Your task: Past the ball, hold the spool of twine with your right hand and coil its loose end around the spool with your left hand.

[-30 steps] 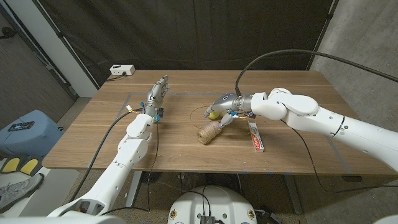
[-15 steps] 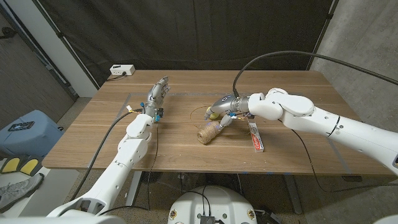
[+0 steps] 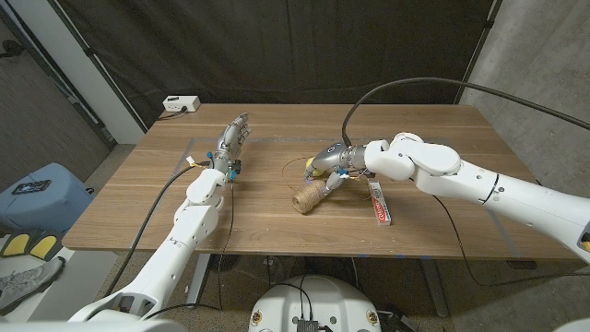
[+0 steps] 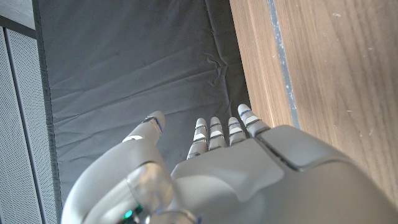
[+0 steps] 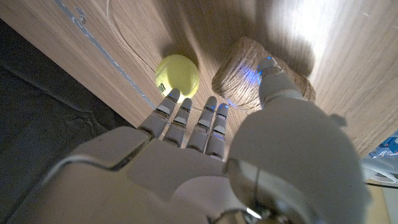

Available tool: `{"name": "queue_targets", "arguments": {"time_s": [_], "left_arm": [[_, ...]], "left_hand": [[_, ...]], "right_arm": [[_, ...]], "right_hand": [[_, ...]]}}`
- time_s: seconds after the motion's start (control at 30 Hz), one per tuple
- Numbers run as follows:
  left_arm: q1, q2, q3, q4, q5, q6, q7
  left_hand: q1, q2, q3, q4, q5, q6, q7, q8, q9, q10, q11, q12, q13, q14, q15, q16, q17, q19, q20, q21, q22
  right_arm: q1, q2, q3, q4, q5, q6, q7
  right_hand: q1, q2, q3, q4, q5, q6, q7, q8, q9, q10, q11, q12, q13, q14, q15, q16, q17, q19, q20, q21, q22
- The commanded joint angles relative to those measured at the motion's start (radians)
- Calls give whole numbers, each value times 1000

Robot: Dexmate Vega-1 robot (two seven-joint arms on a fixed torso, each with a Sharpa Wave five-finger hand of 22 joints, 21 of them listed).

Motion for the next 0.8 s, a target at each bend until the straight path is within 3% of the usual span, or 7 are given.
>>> {"name": "queue_targets", "arguments": {"time_s": [0.03, 0.8], "left_arm": [[9, 3, -5, -10, -1, 0, -2], [24, 2, 0, -34, 5, 8, 0]], "left_hand": [[-6, 0, 2, -4, 9, -3, -6, -1, 2, 5, 5, 3, 3, 4, 6, 5, 3, 5, 4, -3, 2], [-6, 2, 4, -3, 10, -2, -6, 0, 2, 5, 4, 3, 3, 4, 5, 5, 3, 6, 6, -8, 3]], "right_arm": [[-17, -7, -9, -23, -30, -23, -4], [-51, -40, 9, -74, -34, -46, -9]], "right_hand": [[7, -3, 6, 1, 5, 16, -4, 10, 3, 16, -2, 8, 3, 10, -25, 6, 2, 6, 3, -1, 3], [6, -4, 7, 4, 9, 20, -2, 9, 2, 17, 2, 5, 5, 11, -22, 6, 3, 6, 4, -1, 4]]}}
